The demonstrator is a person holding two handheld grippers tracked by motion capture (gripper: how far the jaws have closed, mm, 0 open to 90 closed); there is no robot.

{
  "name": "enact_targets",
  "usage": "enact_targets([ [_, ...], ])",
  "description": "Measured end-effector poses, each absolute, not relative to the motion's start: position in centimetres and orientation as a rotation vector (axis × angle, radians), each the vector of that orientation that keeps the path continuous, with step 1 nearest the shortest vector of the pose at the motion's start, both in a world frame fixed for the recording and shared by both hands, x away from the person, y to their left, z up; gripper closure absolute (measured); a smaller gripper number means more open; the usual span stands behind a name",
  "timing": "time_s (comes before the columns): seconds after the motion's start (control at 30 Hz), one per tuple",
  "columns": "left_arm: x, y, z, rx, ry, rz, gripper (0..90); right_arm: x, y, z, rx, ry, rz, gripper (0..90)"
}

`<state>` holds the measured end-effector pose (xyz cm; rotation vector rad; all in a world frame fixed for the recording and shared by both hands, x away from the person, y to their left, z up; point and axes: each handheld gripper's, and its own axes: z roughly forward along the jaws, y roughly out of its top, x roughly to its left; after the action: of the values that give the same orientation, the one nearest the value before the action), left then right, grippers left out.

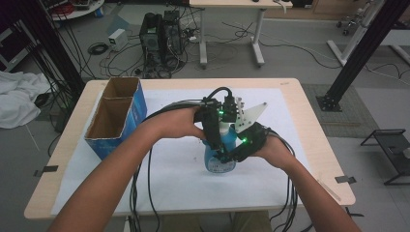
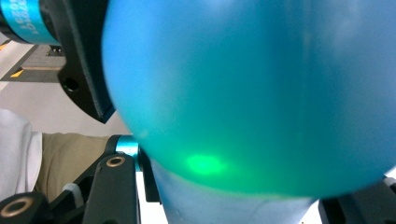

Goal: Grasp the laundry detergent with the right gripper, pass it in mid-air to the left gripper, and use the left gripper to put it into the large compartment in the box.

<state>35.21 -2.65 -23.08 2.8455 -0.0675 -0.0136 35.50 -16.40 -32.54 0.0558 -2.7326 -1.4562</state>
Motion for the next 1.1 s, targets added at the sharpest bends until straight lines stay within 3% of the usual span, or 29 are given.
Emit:
enact_targets([
  [0.17, 35.16, -2.67, -23.09, 2.844, -0.059, 0.004, 25.7, 35.49, -16.46, -32.51, 0.059, -2.735, -1.452, 44.3],
  [0.2, 35.16, -2.67, -23.08, 2.844, -0.076, -0.018, 31.0, 35.48, -16.47, -32.51, 0.058, -2.735, -1.455, 44.3],
  [0.47, 35.08, -2.75, -23.1, 2.835, -0.059, 0.004, 31.7, 35.48, -16.42, -32.52, 0.062, -2.735, -1.457, 44.4],
  [0.5, 35.15, -2.73, -23.02, 2.844, -0.081, -0.001, 36.4, 35.5, -16.4, -32.52, 0.067, -2.739, -1.457, 44.3],
  [1.1, 34.85, -2.69, -22.85, 2.838, -0.072, 0.026, 37.6, 35.45, -16.41, -32.41, 0.086, -2.75, -1.458, 44.1],
])
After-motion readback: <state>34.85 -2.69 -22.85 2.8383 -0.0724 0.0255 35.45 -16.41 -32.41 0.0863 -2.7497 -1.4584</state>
